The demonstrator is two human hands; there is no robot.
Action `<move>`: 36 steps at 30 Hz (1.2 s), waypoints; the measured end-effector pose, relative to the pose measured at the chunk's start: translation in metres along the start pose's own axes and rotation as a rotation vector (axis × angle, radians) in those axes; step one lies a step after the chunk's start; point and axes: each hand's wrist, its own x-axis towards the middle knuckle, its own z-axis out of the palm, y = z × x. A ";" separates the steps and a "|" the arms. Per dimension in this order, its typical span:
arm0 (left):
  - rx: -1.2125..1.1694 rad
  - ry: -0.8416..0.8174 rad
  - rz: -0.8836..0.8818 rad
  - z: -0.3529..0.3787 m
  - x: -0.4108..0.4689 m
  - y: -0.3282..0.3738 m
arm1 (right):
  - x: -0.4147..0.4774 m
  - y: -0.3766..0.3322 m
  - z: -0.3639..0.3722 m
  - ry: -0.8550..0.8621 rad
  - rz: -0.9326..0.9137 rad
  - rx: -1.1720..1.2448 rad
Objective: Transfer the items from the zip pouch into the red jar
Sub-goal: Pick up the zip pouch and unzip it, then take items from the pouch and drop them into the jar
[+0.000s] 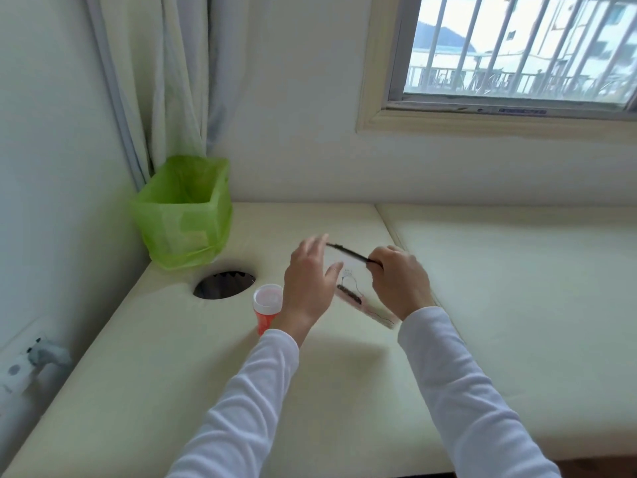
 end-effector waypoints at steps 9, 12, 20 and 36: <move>-0.885 -0.129 -0.632 -0.002 -0.011 0.001 | 0.014 -0.059 -0.028 0.181 0.115 0.725; -1.169 -0.141 -0.667 -0.011 -0.009 -0.006 | 0.012 -0.076 -0.027 0.108 0.131 0.853; -0.981 0.224 -0.480 -0.029 -0.006 -0.028 | 0.004 -0.083 -0.023 -0.074 0.101 1.006; -0.873 0.296 -0.370 -0.047 -0.008 -0.049 | 0.019 -0.101 -0.028 -0.299 -0.189 0.346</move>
